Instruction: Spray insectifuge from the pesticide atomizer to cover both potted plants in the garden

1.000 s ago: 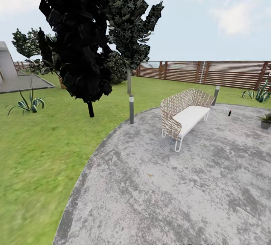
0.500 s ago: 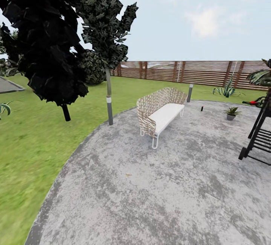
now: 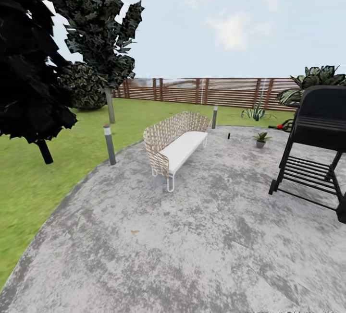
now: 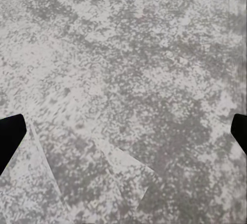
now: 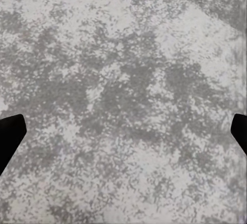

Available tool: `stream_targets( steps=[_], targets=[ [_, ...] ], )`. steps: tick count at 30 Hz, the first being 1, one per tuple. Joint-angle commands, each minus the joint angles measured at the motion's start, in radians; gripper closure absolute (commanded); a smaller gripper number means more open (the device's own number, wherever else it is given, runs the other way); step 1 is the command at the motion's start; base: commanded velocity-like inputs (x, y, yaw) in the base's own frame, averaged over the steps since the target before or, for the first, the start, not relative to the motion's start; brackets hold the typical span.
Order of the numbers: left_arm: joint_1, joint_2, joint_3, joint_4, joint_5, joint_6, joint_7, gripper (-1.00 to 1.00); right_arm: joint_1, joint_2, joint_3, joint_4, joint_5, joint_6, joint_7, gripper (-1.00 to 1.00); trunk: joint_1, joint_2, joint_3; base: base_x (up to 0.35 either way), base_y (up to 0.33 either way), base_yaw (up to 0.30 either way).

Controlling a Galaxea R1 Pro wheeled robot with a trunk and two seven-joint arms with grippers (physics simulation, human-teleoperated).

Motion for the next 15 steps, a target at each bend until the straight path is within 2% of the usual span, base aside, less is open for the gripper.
stream_targets(
  steps=[1, 15],
  targets=[
    [0.0, 0.0, 0.003, 0.0, -0.001, -0.003, 0.0, -1.0, -0.001, 0.0, -0.001, 0.002, 0.0, -0.004, 0.001, -1.0, 0.0, 0.0, -0.001, 0.163, -0.26, -0.3],
    [0.0, 0.001, 0.006, 0.0, 0.001, -0.003, 0.0, -1.0, -0.001, 0.0, -0.001, 0.002, 0.0, -0.004, 0.001, -1.0, 0.0, 0.0, -0.001, 0.171, -0.253, -0.3]
  ],
)
